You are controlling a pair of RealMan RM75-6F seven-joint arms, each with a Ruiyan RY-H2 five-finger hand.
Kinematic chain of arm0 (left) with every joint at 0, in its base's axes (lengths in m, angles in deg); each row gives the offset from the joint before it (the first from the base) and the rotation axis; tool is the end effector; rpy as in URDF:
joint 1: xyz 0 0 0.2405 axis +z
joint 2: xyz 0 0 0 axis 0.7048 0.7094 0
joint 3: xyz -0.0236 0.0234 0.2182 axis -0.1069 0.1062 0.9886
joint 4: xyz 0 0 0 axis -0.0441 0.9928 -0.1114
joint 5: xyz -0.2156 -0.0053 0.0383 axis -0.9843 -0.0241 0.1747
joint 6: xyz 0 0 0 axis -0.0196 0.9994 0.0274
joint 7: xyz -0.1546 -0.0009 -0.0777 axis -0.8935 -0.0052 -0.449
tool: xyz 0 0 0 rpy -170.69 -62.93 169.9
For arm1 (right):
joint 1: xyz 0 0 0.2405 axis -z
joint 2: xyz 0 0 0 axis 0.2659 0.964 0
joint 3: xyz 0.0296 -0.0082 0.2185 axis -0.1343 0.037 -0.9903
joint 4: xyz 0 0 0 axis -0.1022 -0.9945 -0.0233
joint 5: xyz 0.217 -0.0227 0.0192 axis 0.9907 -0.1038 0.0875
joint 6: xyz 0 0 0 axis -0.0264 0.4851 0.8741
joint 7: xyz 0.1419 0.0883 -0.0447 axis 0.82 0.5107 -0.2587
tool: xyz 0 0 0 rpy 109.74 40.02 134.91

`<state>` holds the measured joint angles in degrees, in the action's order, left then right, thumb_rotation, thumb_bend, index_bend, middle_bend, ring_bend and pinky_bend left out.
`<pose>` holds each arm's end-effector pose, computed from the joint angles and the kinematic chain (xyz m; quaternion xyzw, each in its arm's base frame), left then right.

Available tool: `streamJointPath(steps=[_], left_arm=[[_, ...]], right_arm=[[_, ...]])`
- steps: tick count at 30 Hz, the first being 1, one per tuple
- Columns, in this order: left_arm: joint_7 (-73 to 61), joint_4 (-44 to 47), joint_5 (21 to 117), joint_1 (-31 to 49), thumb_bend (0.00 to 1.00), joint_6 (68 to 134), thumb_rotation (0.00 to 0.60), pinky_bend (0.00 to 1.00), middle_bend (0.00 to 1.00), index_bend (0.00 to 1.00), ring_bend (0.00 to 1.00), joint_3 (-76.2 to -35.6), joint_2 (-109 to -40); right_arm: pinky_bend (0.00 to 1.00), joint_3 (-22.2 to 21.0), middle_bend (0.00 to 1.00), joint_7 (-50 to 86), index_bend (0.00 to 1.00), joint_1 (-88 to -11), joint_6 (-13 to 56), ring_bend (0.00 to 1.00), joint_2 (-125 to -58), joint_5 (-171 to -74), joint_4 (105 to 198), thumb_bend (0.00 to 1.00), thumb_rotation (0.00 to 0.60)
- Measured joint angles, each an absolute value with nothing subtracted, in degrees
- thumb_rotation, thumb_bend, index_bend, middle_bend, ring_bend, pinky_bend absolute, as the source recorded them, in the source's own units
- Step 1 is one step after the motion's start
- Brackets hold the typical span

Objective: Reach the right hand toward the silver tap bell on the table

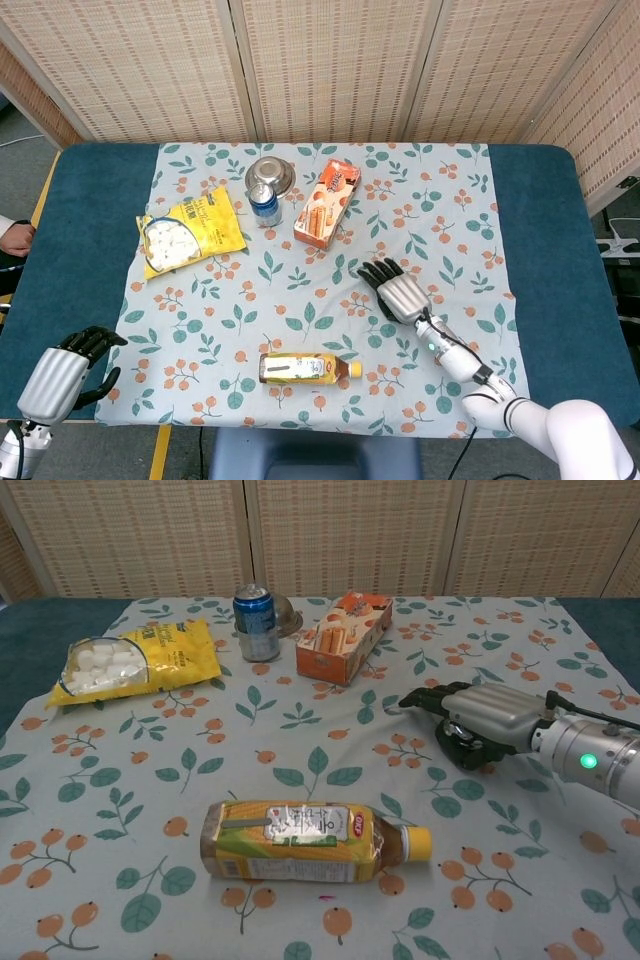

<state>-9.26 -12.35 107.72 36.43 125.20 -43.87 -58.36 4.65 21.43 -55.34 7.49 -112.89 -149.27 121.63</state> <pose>-0.2562 0.1946 0.1037 -0.6844 -0.3337 -0.4243 0.4901 -0.1983 -0.3642 -0.0877 0.7995 -0.3191 0.3129 0.4013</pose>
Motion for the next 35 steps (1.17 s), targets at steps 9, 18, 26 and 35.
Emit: streamJointPath(steps=[9,18,26,35], left_arm=[[-9.4,-12.3,107.7,36.5,0.40,125.3,0.600,0.41,0.35,0.35,0.26,-44.0,-58.3],[-9.2,-12.5,107.8,36.6,0.40,125.4,0.600,0.41,0.36,0.35,0.26,-44.0,-58.3],[-8.9,-12.4,107.7,36.5,0.40,125.0,0.600,0.41,0.36,0.35,0.26,-44.1,-58.5],[-8.6,-12.3,107.9,36.5,0.40,125.1,0.600,0.41,0.36,0.35,0.26,-44.1,-58.6]], right_arm=[[0.00,6.6,0.00,25.2,0.00,-56.0,10.0,0.00,-115.0,-150.4,117.0,0.53,0.600],[0.00,6.7,0.00,15.8,0.00,-51.8,20.5,0.00,-105.5,-150.8,131.4,0.54,0.600],[0.00,10.0,0.00,3.0,0.00,-39.3,30.1,0.00,-87.5,-147.5,154.1,0.55,0.600],[0.00,12.2,0.00,-9.0,0.00,-26.9,38.1,0.00,-79.7,-135.4,168.3,0.55,0.600]])
